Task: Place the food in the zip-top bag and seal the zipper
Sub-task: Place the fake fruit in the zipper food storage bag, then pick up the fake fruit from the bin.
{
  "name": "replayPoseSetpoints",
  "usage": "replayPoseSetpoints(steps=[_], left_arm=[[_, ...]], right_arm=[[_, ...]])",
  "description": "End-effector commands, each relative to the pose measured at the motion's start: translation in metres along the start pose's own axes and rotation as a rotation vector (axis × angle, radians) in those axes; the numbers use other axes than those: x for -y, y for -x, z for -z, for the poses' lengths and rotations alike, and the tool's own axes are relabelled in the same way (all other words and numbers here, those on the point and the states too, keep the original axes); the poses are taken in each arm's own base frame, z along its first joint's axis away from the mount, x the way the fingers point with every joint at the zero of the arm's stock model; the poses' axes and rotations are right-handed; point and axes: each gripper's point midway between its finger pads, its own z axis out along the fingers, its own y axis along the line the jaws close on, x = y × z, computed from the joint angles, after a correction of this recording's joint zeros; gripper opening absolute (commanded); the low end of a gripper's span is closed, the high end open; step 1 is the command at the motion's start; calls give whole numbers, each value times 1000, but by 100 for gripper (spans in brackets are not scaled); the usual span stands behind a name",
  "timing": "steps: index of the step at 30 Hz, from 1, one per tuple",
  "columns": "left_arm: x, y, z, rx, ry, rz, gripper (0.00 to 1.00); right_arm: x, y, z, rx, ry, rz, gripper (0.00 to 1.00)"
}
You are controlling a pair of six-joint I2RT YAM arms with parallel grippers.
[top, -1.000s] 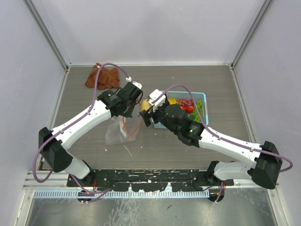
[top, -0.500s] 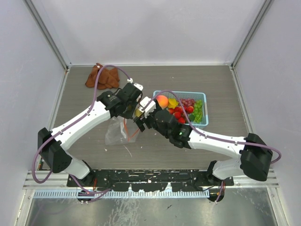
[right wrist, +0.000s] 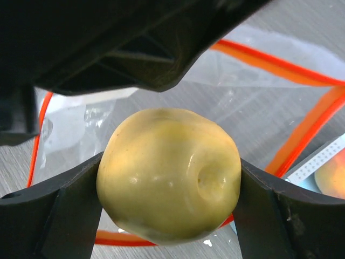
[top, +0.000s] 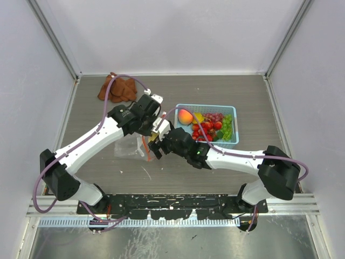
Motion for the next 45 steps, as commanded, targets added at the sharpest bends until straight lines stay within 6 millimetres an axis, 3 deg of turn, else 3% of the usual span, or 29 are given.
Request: replayPoseSetpoints(steps=[1, 4, 8, 20, 27, 38, 45], left_arm=[[0, 17, 13, 89, -36, 29, 0], [0, 16, 13, 88, -38, 27, 0], [2, 16, 14, 90, -46, 28, 0], [-1, 17, 16, 102, -34, 38, 0], [-10, 19, 18, 119, 10, 46, 0], [-21, 22, 23, 144, 62, 53, 0], [-18, 22, 24, 151, 41, 64, 0]], right_arm=[[-11, 27, -3, 69, 46, -39, 77], [-11, 31, -1, 72, 49, -51, 90], [-11, 43, 5, 101, 50, -70, 99], [-5, 81, 31, 187, 35, -135, 100], [15, 82, 54, 176, -48, -158, 100], [103, 53, 76, 61, -300, -226, 100], [163, 21, 73, -50, -452, -254, 100]])
